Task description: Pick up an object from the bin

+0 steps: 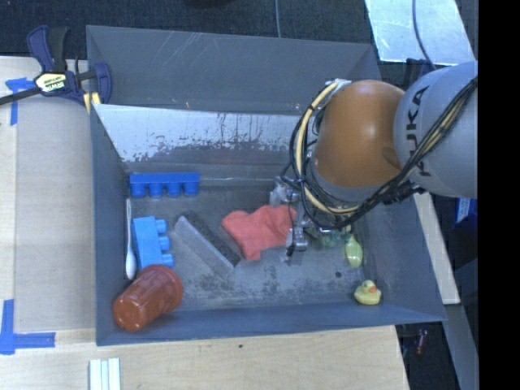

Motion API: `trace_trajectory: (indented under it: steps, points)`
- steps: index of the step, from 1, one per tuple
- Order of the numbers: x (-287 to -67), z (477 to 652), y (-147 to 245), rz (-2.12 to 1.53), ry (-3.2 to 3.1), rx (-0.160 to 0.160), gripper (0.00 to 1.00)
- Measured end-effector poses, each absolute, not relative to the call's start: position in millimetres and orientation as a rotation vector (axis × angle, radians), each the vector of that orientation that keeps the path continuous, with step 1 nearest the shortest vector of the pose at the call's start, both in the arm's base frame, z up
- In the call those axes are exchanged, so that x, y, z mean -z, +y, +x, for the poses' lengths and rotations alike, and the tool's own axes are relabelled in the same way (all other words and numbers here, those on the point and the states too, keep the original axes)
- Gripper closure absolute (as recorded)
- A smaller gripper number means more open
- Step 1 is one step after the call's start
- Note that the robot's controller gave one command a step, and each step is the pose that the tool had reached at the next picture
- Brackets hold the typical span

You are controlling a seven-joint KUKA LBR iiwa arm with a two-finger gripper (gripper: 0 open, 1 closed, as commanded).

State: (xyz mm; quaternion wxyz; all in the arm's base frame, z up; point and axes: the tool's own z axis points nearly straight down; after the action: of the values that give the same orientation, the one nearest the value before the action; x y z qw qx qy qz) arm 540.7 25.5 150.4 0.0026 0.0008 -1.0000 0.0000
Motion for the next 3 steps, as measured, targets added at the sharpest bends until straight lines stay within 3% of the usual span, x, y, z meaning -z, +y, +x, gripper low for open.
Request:
trace_trajectory:
  steps: [1, 2, 3]
  points:
    - [-155, 542.6, 25, 0.002, -3.145, 0.000, 0.00]
    - [-100, 598.7, 37, -0.002, -3.156, 0.002, 0.00]
    - [-72, 584.1, 86, -0.102, -3.156, 0.004, 1.00]
